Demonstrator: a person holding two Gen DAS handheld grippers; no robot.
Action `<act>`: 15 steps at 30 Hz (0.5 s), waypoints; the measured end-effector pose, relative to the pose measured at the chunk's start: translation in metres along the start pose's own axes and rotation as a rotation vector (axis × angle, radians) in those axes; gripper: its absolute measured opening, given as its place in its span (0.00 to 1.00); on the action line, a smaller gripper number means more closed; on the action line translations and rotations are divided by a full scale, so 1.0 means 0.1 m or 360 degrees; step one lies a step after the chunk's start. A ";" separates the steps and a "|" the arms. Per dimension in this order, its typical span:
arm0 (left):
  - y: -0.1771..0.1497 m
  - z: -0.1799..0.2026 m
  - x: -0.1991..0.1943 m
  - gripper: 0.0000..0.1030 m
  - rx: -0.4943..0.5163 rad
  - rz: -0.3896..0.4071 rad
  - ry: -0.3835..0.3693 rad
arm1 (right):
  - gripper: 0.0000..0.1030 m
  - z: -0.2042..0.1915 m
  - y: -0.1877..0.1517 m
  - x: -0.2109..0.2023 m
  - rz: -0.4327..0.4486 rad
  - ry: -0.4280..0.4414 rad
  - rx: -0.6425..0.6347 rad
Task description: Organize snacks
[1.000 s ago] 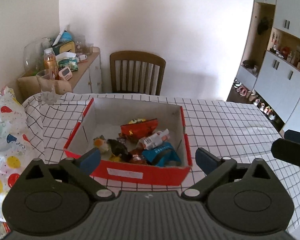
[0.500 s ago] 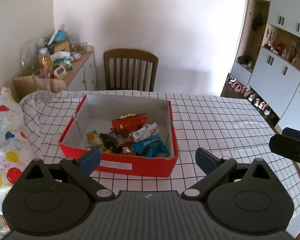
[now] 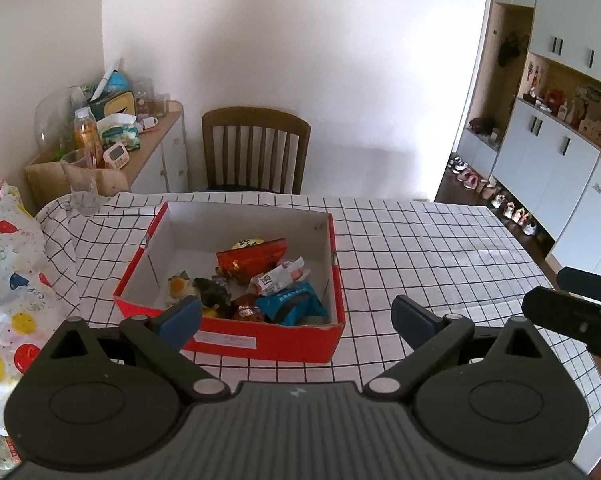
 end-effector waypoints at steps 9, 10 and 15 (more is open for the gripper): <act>0.05 -0.03 -0.02 0.99 -0.0021 0.0021 0.0025 | 1.00 -0.04 0.05 0.00 -0.0008 0.0001 -0.0025; 0.05 -0.03 -0.01 0.99 -0.0019 0.0024 0.0036 | 1.00 -0.04 0.05 0.00 -0.0010 0.0001 -0.0030; 0.05 -0.08 0.04 0.99 -0.0009 0.0002 0.0105 | 1.00 -0.06 0.07 0.05 -0.0029 0.0004 -0.0055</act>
Point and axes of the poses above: each gripper's, at about its wrist camera, not at the fingertips, and x roughly the way its jaws point, z to its right, y to its top, the point moved 2 cm from there along x, roughly the way its jaws point, and after that the axes turned 14 degrees about y, right-handed, at the moved point
